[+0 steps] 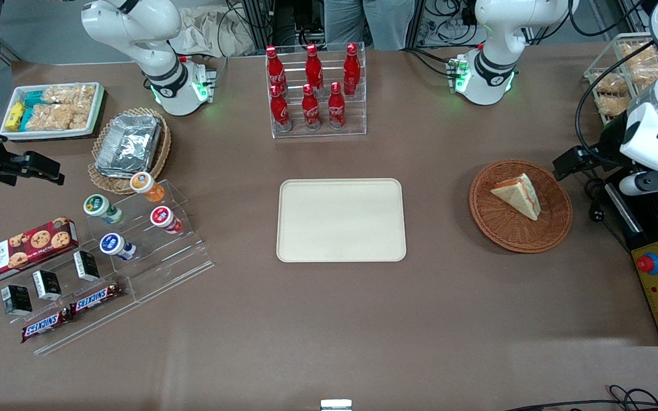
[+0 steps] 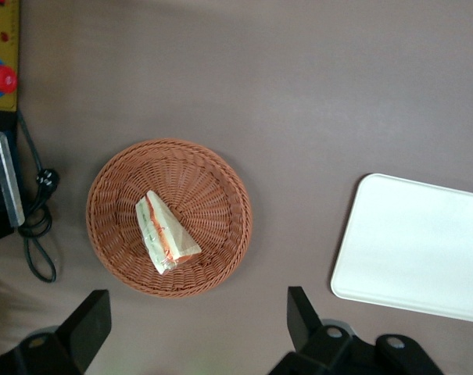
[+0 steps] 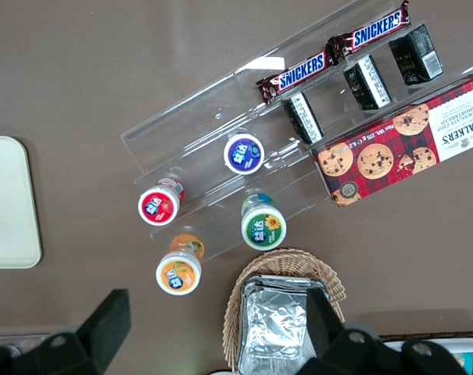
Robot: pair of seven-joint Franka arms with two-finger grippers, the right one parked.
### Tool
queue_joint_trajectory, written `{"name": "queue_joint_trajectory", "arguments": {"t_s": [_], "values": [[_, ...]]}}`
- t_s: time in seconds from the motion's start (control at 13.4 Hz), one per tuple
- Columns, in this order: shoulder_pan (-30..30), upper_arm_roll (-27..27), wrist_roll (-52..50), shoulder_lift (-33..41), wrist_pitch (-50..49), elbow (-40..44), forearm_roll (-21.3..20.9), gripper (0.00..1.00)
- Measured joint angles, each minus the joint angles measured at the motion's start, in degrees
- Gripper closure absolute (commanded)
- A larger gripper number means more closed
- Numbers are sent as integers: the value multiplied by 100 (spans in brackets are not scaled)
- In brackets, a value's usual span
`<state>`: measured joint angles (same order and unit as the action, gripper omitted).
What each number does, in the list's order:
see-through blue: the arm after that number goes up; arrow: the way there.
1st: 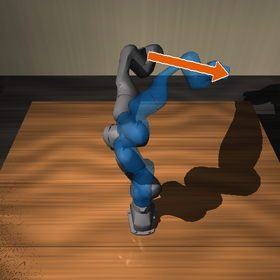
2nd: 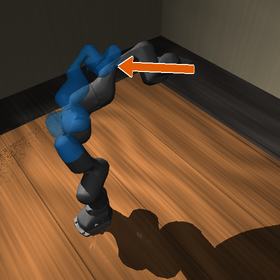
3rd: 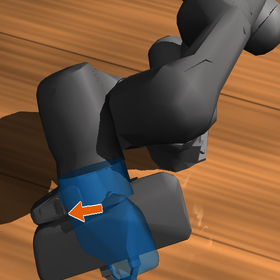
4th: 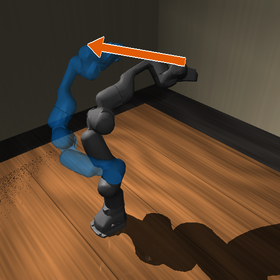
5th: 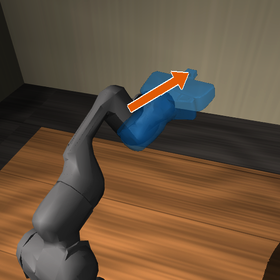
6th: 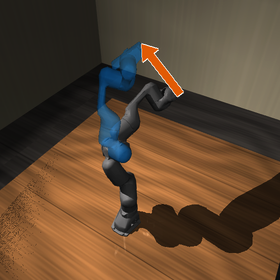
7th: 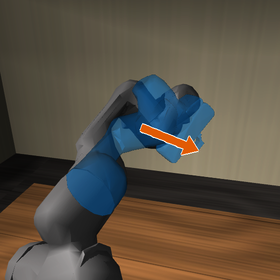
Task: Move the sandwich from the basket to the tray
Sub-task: 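Move the left gripper over the wicker basket holding the sandwich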
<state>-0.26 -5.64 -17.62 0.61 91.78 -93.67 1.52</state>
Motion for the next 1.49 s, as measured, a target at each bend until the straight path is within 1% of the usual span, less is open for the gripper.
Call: {"name": "queue_joint_trajectory", "arguments": {"t_s": [0.37,1.49], "values": [[-2,4,-151,135,-146,-31,-32,0],[-67,21,-149,136,-149,-65,-53,0]]}}
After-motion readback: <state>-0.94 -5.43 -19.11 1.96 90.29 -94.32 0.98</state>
